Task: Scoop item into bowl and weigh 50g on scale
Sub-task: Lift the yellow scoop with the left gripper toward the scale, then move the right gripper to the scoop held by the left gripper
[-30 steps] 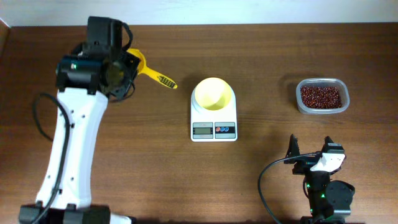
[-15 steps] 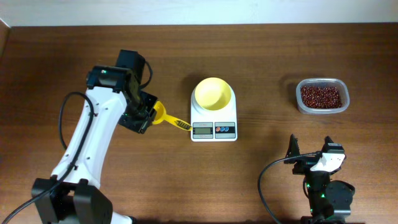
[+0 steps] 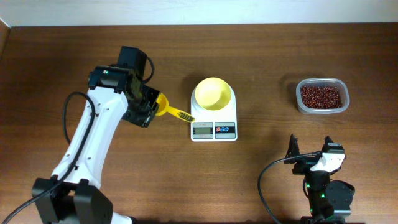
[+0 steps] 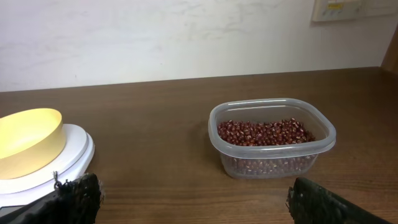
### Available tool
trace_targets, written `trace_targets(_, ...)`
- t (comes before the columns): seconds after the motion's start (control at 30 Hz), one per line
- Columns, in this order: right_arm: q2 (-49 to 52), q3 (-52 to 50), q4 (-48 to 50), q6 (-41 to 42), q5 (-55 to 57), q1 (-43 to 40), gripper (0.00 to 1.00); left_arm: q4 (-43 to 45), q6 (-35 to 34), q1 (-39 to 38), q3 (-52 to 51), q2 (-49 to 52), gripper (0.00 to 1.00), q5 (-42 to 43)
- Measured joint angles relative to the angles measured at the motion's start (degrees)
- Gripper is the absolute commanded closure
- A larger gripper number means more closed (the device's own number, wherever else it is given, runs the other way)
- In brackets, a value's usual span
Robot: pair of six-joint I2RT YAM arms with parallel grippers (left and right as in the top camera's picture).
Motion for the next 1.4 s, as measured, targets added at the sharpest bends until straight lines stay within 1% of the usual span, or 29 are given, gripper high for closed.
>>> trace_targets(0.1,0.02,0.0,-0.02,0.0,0.0,0.0,0.01,2.93,0.0,0.0,0.0,0.0,1.0,0.0)
trace_targets(0.27,0.02,0.0,0.02,0.09,-0.33,0.02,0.01,5.31,0.0,0.0,0.0,0.0,1.0,0.0)
trace_targets(0.33,0.02,0.0,0.2,0.15,-1.64,0.0,0.01,5.64,0.0,0.0,0.0,0.0,1.0,0.0)
trace_targets(0.47,0.02,-0.11,2.38,0.98,-7.93,0.0,0.01,5.66,0.0,0.0,-0.02,0.0,1.0,0.0)
trace_targets(0.5,0.02,-0.2,4.46,3.1,-9.79,0.0,0.01,5.66,0.0,0.0,-0.02,-0.02,1.0,0.0)
trace_targets(0.53,0.0,-0.2,6.84,7.63,-11.69,0.02,0.01,5.66,-0.02,0.0,-0.02,-0.02,1.0,0.0)
trace_targets(0.57,0.02,-0.22,7.61,12.9,-12.83,0.02,0.01,5.68,-0.07,0.0,-0.02,0.0,1.0,0.0)
trace_targets(0.6,0.0,-0.22,7.78,20.35,-13.35,0.0,0.01,5.7,-0.2,0.0,-0.02,-0.02,1.0,0.02)
trace_targets(0.7,0.02,-0.22,7.76,33.51,-16.09,0.0,0.01,5.84,-0.22,0.0,-0.02,-0.02,1.0,0.0)
trace_targets(0.8,0.02,-0.22,9.25,41.92,-17.57,0.0,0.01,5.84,-0.22,0.0,-0.02,0.0,1.0,0.0)
trace_targets(0.87,0.02,-0.22,10.27,45.42,-17.84,0.02,0.01,5.84,-0.24,0.0,-0.02,-0.02,1.0,0.0)
trace_targets(0.93,0.02,-0.22,12.28,45.9,-17.99,0.0,0.0,5.84,-0.22,0.0,-0.02,-0.02,1.0,0.0)
trace_targets(1.0,0.02,-0.22,12.63,44.0,-17.99,0.02,0.0,5.92,-0.24,0.0,-0.02,0.0,1.0,0.0)
trace_targets(1.1,0.2,-0.22,12.61,42.47,-17.97,0.02,0.03,6.05,-0.24,0.0,-0.02,0.0,1.0,0.0)
trace_targets(1.17,2.47,0.17,12.55,41.97,-17.97,0.02,0.03,6.12,-0.24,0.0,-0.02,0.0,1.0,0.0)
trace_targets(1.27,10.08,4.09,12.24,41.77,-19.12,0.02,0.03,6.47,-0.24,0.0,-0.04,0.0,1.0,-0.02)
trace_targets(1.37,19.91,9.4,12.44,41.66,-21.62,0.04,0.02,6.47,-0.28,0.0,-0.09,0.0,1.0,0.02)
trace_targets(1.4,24.57,11.41,12.44,41.64,-23.41,0.07,0.02,6.49,-0.44,0.0,-0.11,0.0,1.0,0.0)
